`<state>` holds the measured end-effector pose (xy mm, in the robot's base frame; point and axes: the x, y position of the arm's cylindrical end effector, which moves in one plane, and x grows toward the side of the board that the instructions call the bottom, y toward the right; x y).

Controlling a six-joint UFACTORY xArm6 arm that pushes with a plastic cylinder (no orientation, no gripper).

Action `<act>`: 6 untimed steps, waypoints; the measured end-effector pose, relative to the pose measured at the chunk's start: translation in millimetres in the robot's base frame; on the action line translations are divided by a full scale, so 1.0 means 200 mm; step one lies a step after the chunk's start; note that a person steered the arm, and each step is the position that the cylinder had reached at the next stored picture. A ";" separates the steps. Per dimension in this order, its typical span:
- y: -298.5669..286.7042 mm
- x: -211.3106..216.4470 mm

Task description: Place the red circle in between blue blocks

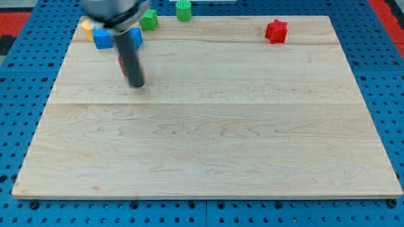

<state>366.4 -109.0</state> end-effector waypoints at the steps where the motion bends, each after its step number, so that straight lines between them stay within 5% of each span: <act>1: -0.13 -0.20; 2: -0.17 0.00; 3: -0.37 -0.10; 6: -0.07 0.07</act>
